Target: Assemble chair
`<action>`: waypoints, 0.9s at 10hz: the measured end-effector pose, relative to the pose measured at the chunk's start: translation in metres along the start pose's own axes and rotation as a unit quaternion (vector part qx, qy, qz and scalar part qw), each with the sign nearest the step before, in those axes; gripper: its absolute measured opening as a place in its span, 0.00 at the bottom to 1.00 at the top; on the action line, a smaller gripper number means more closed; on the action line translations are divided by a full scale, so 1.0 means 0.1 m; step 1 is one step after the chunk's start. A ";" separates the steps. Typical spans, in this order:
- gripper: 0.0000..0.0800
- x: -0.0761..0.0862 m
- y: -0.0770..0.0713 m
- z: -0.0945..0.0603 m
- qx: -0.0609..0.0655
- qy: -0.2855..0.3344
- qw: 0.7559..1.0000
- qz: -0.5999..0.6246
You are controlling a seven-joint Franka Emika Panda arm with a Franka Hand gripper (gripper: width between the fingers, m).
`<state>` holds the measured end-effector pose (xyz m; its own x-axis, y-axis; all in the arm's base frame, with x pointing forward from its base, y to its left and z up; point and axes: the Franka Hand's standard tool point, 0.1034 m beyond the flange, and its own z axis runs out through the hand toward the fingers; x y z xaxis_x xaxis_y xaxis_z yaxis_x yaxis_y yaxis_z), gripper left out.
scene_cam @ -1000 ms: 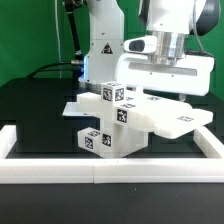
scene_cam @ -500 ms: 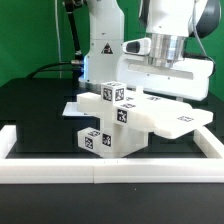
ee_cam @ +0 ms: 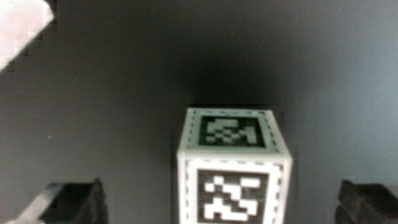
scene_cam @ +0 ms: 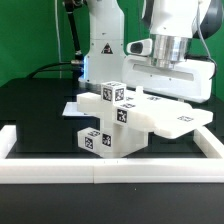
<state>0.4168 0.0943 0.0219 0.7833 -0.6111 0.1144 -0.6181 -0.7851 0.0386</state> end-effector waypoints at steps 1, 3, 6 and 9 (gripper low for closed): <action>0.81 -0.03 0.01 0.04 -0.004 0.000 1.000 -0.004; 0.81 -0.07 0.04 0.11 -0.013 0.000 1.000 -0.010; 0.81 -0.10 0.04 0.15 -0.019 -0.001 1.000 -0.015; 0.47 -0.08 0.03 0.14 -0.018 0.000 1.000 -0.015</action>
Offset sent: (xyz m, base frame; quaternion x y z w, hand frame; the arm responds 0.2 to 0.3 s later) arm -0.0032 -0.0008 -0.0116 -0.0052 0.0114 -0.0001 0.9999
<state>0.4097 0.0959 0.0068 0.8013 -0.5876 0.1128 -0.5966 -0.7989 0.0767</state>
